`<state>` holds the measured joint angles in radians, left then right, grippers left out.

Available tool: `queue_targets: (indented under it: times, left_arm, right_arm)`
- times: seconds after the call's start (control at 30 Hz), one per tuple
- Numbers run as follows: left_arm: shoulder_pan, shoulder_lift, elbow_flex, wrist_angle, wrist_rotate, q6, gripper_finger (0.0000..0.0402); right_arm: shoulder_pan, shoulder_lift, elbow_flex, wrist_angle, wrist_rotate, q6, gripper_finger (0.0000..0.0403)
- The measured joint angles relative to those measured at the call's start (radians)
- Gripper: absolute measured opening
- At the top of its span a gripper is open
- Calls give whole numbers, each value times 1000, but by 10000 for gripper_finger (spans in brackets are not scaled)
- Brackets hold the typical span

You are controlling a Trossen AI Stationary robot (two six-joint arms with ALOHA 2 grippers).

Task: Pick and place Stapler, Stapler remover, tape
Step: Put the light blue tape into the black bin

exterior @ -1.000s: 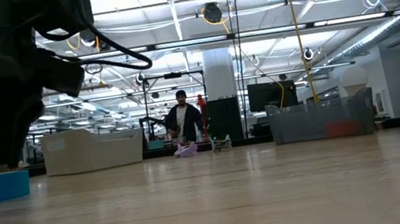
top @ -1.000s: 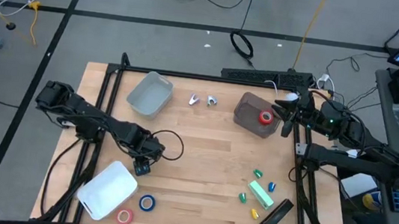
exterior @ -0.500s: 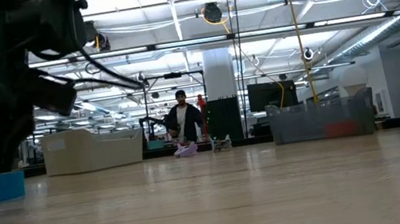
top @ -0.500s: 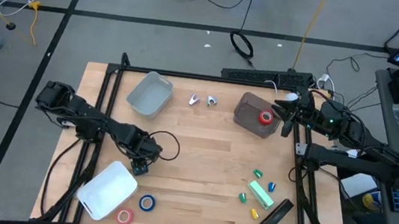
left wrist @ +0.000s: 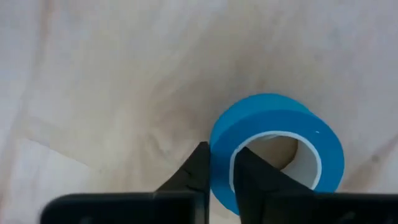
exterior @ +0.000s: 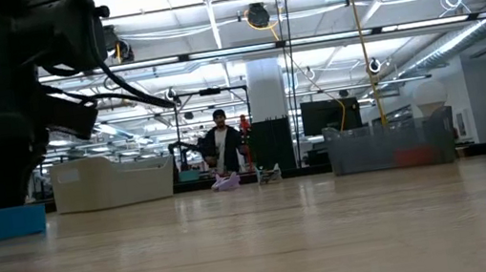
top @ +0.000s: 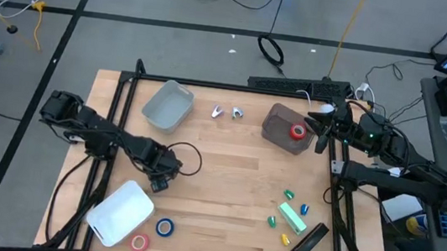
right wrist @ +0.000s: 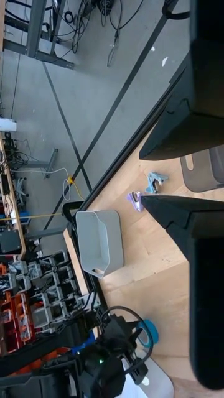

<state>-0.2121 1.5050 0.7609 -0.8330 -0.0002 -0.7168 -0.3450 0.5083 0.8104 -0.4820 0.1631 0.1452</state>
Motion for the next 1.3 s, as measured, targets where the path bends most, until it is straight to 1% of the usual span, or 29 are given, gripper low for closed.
queue_targets:
  times: [0.13, 0.23, 0.33, 0.37, 0.47, 0.53, 0.63, 0.7, 0.77, 0.8, 0.9, 1.03, 1.2, 1.3]
  left_arm:
    - [54, -21, 7, -3, -28, 21, 34]
    - [108, -62, 41, -1, -1, 25, 36]
    - [153, -120, 96, 48, 5, 47, 36]
    - [167, -142, 114, 76, 6, 59, 36]
    - [210, -192, 165, 203, 9, 81, 36]
    - [242, -210, 182, 292, 41, 80, 36]
    - [291, -211, 188, 466, 162, 52, 36]
    - [318, -203, 187, 531, 224, 21, 36]
    - [336, -189, 187, 602, 264, -22, 36]
    - [345, -186, 187, 615, 280, -46, 36]
    - [360, -177, 188, 714, 314, -117, 36]
    - [374, -175, 187, 811, 322, -186, 36]
    - [395, -176, 187, 886, 319, -272, 36]
    - [405, -176, 187, 908, 316, -326, 36]
  right_arm:
    - [0, 0, 0, 0, -5, 1, 93]
    - [0, 1, 0, 0, -7, 31, 93]
    - [0, 10, 0, 2, -9, 94, 93]
    - [0, 17, 0, 10, -19, 106, 93]
    - [0, 48, -3, 68, -114, 105, 93]
    - [0, 77, -27, 196, -198, 103, 93]
    - [0, 137, -86, 474, -334, 73, 93]
    - [1, 190, -123, 646, -437, 30, 93]
    - [8, 246, -149, 773, -497, -1, 93]
    - [16, 275, -154, 817, -506, -19, 93]
    - [48, 362, -156, 885, -503, -99, 93]
    - [103, 484, -156, 1002, -447, -190, 93]
    - [174, 610, -153, 1134, -377, -323, 93]
    - [216, 659, -135, 1168, -317, -409, 93]
